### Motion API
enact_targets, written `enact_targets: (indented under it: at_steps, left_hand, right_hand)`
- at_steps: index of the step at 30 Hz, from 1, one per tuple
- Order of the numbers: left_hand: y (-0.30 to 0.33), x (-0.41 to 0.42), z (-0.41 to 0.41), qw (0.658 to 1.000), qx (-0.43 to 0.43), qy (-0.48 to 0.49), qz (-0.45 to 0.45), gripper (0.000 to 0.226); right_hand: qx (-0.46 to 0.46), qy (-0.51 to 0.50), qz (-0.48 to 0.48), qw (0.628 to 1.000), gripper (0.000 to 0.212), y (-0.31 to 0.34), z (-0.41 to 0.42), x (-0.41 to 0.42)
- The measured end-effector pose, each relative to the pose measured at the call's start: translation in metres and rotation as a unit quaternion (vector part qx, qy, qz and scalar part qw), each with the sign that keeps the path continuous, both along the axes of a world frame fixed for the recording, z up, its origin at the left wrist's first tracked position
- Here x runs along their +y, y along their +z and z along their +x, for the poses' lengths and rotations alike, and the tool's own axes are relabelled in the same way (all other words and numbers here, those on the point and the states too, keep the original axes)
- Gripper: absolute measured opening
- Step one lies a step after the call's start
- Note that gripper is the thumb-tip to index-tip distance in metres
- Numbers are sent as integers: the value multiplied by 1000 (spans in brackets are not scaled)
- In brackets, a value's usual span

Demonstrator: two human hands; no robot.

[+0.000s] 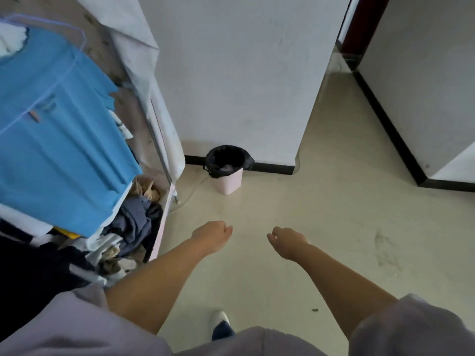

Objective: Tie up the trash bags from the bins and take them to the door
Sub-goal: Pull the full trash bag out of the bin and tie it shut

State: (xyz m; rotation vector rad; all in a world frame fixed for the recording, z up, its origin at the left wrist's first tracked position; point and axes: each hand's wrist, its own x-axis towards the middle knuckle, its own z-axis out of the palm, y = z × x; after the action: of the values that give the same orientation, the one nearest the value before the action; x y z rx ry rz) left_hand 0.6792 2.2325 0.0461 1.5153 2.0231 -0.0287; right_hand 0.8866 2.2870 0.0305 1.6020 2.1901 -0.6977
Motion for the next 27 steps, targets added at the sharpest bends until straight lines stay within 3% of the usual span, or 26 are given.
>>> enact_targets:
  at_steps: [6, 18, 22, 27]
  left_hand:
    - [-10, 104, -33, 999, -4, 7, -39, 37]
    - [-58, 300, -72, 988, -55, 137, -45, 38]
    - [-99, 351, -89, 982, -69, 161, -70, 37]
    - [-193, 410, -125, 976, -89, 183, -76, 42]
  right_hand:
    - [25, -15, -9, 1000, 43, -7, -36, 101]
    - [26, 92, -27, 995, 42, -46, -92, 340]
    - [10, 106, -42, 993, 43, -85, -111, 398]
    - [13, 74, -43, 996, 43, -177, -147, 458]
